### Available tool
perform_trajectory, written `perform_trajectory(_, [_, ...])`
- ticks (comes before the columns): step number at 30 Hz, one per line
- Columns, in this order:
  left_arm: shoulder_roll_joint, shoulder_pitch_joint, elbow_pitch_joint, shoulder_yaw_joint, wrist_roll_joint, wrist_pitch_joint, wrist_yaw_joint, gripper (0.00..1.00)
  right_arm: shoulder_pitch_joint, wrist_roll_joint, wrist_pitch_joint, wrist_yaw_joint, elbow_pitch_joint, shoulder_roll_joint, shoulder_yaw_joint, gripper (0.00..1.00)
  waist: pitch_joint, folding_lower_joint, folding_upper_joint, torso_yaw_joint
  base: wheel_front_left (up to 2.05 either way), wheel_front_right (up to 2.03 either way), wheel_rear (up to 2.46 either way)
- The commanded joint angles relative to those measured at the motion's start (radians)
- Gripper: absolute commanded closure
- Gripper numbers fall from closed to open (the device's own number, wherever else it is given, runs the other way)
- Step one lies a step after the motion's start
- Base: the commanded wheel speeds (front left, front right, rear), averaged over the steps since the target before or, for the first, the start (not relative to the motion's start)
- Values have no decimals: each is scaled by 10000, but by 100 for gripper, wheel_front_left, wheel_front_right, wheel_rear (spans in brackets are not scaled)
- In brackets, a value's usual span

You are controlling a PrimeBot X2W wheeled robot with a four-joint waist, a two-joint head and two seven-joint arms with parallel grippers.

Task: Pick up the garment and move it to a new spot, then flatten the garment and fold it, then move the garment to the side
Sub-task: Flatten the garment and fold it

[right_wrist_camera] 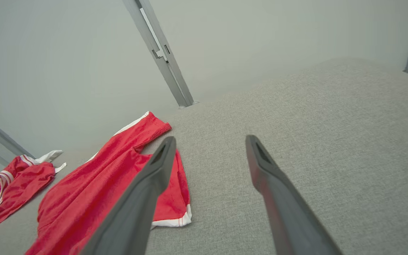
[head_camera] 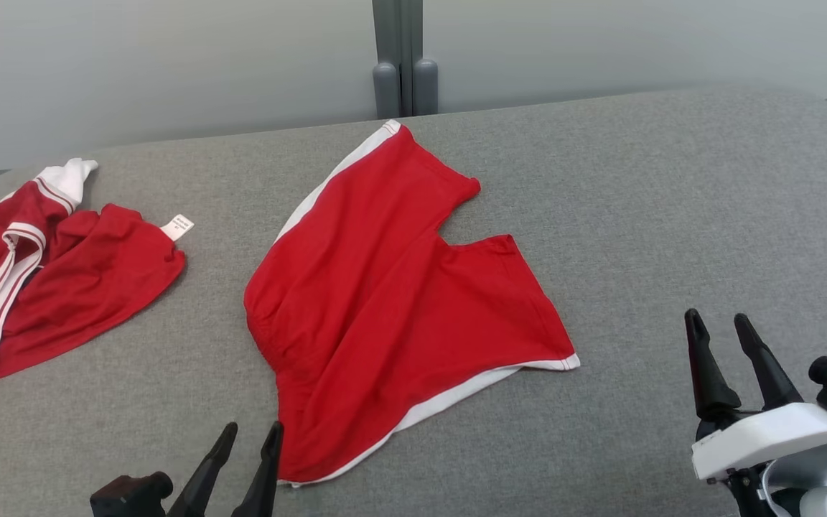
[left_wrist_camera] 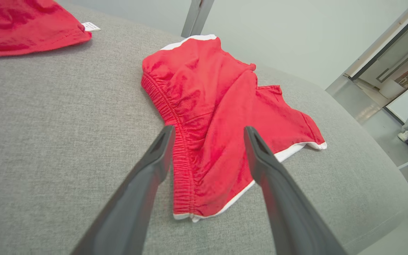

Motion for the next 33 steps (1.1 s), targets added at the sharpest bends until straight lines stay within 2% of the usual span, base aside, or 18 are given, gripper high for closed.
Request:
perform_trajectory(1, [-116, 206, 122, 219, 340, -2, -44, 0, -126, -501, -212, 1, 41, 10, 104, 0, -134, 1, 0, 51, 0, 0, 0])
perform_trajectory(5, [-700, 417, 217, 1163, 1520, -4, 75, 0, -289, -1785, -893, 1, 446, -79, 363, 0, -374, 1, 0, 189, 0, 0, 0])
perform_trajectory(10, [-1485, 654, -176, 2507, 3647, -2, 168, 0, -450, -2966, -1889, 1, 1200, -178, 755, 0, -644, 1, 0, 492, 0, 0, 0])
perform_trajectory(13, [-2034, 809, -422, 3279, 4678, -2, 19, 0, -568, -3871, -2398, -5, 1756, -274, 916, 0, -761, 1, 0, 663, 0, 0, 0])
perform_trajectory(18, [-2892, 943, -822, 4451, 6055, -2, -340, 0, -774, -4654, -2788, -5, 2629, 12, 938, 0, -822, 1, 0, 905, 0, 0, 0])
perform_trajectory(24, [-3332, 1074, -495, 4983, 6854, -2, -729, 0, -667, -5051, -2801, -6, 2479, 170, 1004, 0, -772, 1, 0, 955, 0, 0, 0])
perform_trajectory(33, [-3463, 890, -261, 5174, 6997, -3, -954, 0, -372, -4555, -2806, -6, 2742, 206, 1144, 0, -602, 1, 0, 782, 0, 0, 0])
